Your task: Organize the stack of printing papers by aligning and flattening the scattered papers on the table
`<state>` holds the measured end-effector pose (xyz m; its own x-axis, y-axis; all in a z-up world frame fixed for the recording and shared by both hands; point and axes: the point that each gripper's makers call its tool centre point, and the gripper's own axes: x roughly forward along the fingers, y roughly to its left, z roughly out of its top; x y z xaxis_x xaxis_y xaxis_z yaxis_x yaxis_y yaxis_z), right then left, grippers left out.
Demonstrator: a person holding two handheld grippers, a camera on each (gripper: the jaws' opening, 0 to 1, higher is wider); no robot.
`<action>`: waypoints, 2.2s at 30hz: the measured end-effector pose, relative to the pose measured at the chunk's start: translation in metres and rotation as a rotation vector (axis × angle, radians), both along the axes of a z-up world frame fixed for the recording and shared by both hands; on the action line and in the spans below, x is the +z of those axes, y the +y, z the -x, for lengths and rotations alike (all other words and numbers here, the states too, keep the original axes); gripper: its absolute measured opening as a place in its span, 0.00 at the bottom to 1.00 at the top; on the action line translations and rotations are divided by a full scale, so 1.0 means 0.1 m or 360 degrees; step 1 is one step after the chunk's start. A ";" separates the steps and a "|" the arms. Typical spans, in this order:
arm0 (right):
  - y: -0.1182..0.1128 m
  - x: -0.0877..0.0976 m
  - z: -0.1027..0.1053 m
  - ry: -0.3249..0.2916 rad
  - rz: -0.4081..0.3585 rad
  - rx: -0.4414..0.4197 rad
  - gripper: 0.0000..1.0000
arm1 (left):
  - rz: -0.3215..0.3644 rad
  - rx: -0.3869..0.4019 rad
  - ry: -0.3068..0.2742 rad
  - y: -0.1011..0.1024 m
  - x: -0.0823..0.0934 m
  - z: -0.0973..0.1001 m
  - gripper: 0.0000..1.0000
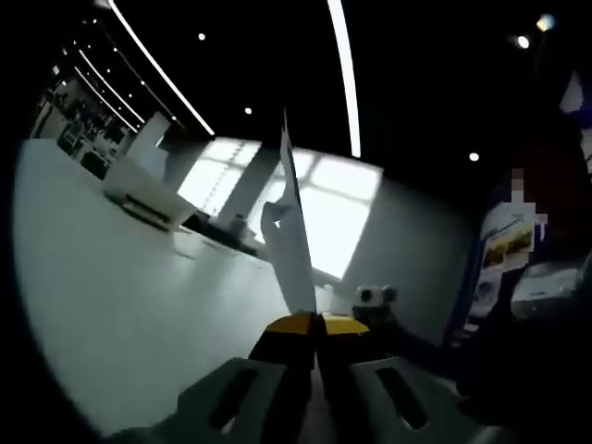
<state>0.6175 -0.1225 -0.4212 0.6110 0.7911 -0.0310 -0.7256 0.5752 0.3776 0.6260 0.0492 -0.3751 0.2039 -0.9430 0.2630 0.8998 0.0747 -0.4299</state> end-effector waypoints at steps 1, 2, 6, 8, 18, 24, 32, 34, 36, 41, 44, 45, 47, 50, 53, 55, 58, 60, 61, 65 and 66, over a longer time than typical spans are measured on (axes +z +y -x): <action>-0.01 0.01 -0.02 -0.0001 -0.0002 0.0000 0.36 | 0.0012 -0.0011 -0.0008 -0.01 0.03 0.00 0.06; -0.02 0.03 -0.03 -0.0009 0.0003 -0.0002 0.34 | 0.0020 -0.0023 -0.0012 -0.02 0.06 0.00 0.06; 0.00 0.12 -0.08 -0.0002 -0.0032 0.0036 0.35 | 0.0062 -0.0064 -0.0035 -0.06 0.19 0.02 0.06; 0.04 0.20 -0.09 -0.0019 -0.0057 0.0077 0.35 | 0.0059 -0.0078 -0.0058 -0.07 0.23 0.02 0.06; 0.25 0.58 -0.19 0.0021 -0.0242 0.0296 0.38 | 0.0125 -0.0170 -0.0119 -0.13 0.48 0.05 0.06; 0.25 0.70 -0.28 -0.0039 -0.0188 0.0287 0.39 | 0.0141 -0.0205 -0.0166 -0.17 0.60 0.09 0.06; 0.28 0.87 -0.26 -0.0087 -0.0163 0.0330 0.31 | 0.0146 -0.0208 -0.0196 -0.21 0.68 0.06 0.06; 0.28 0.90 -0.24 -0.0092 -0.0162 0.0352 0.22 | 0.0141 -0.0210 -0.0207 -0.22 0.70 0.06 0.06; 0.30 0.94 -0.20 -0.0098 -0.0148 0.0376 0.16 | 0.0130 -0.0207 -0.0226 -0.23 0.73 0.05 0.06; 0.34 1.02 -0.15 -0.0142 -0.0004 0.0416 0.03 | 0.0072 -0.0175 -0.0283 -0.23 0.77 0.00 0.06; 0.35 1.11 -0.14 -0.0246 0.0094 0.0404 0.01 | 0.0028 -0.0109 -0.0322 -0.22 0.79 -0.08 0.06; 0.35 1.16 -0.14 -0.0256 0.0108 0.0397 0.00 | -0.0010 -0.0066 -0.0358 -0.22 0.79 -0.13 0.06; 0.33 1.24 -0.20 -0.0335 0.0194 0.0355 0.00 | -0.0077 -0.0039 -0.0421 -0.23 0.79 -0.14 0.06; 0.32 1.41 -0.26 -0.0435 0.0272 0.0298 0.00 | -0.0146 -0.0011 -0.0477 -0.27 0.81 -0.17 0.06; 0.34 1.52 -0.27 -0.0502 0.0334 0.0268 0.00 | -0.0209 0.0022 -0.0510 -0.27 0.85 -0.24 0.06; 0.35 1.58 -0.26 -0.0515 0.0349 0.0257 0.00 | -0.0211 0.0027 -0.0502 -0.26 0.88 -0.25 0.06; 0.34 1.68 -0.27 -0.0540 0.0348 0.0249 0.00 | -0.0206 0.0046 -0.0522 -0.25 0.97 -0.24 0.06; 0.35 1.72 -0.27 -0.0556 0.0345 0.0245 0.00 | -0.0211 0.0066 -0.0547 -0.24 1.02 -0.23 0.06; 0.35 1.74 -0.28 -0.0563 0.0346 0.0243 0.00 | -0.0210 0.0069 -0.0543 -0.24 1.04 -0.24 0.06; 0.34 1.67 -0.28 -0.0515 0.0327 0.0286 0.00 | -0.0240 0.0060 -0.0515 -0.24 0.98 -0.25 0.06; 0.33 1.61 -0.29 -0.0486 0.0327 0.0289 0.03 | -0.0282 0.0056 -0.0491 -0.24 0.90 -0.27 0.08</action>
<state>0.6461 -0.0892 -0.2603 0.4674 0.8832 -0.0384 -0.8834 0.4683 0.0198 0.6531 0.0254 -0.2846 0.1733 -0.9734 0.1500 0.9808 0.1568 -0.1162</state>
